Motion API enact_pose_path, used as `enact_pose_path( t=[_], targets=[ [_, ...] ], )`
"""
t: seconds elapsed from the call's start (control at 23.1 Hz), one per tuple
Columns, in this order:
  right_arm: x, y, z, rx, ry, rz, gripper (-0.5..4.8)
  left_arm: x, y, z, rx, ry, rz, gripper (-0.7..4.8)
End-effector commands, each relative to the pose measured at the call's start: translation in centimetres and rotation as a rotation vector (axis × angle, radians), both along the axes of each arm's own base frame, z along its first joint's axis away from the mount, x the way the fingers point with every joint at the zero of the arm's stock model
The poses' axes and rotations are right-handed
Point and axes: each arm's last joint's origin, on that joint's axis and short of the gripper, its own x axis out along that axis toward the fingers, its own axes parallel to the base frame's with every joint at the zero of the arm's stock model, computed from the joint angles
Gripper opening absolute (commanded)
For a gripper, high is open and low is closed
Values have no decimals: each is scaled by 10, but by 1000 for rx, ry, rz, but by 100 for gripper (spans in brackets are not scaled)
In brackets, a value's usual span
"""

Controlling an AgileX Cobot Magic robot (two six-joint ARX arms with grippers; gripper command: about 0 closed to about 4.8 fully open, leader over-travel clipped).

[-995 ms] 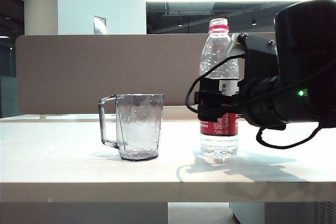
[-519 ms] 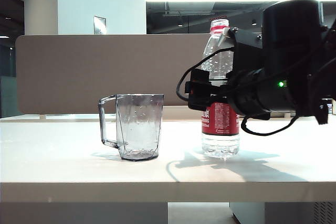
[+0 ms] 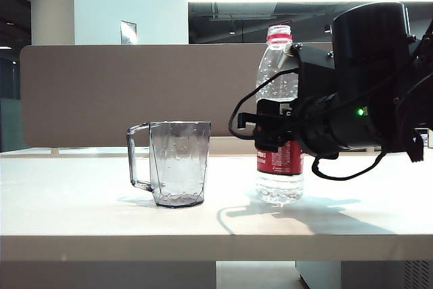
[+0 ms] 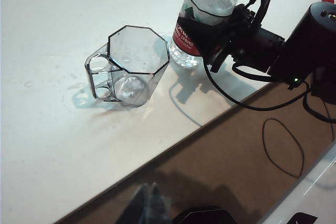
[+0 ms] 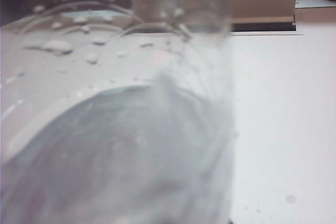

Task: Pick up the mineral water bottle on the table and pour water into the mug until it's full.

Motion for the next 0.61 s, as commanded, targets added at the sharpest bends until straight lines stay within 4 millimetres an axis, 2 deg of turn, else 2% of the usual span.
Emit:
enact_pose_path(
  t=[0.04,0.22,0.61],
  targets=[
    [0,1,0,-31,-4,16,173,0,0,1,-3,-12,-5,-5],
    [-1,2,-1,-142,-8,80,116,0,0,1,-3,-12,-5,-5],
    [-8,-3,40,-330,-101,113,117,0,0,1,-3,-12,-5,-5]
  ],
)
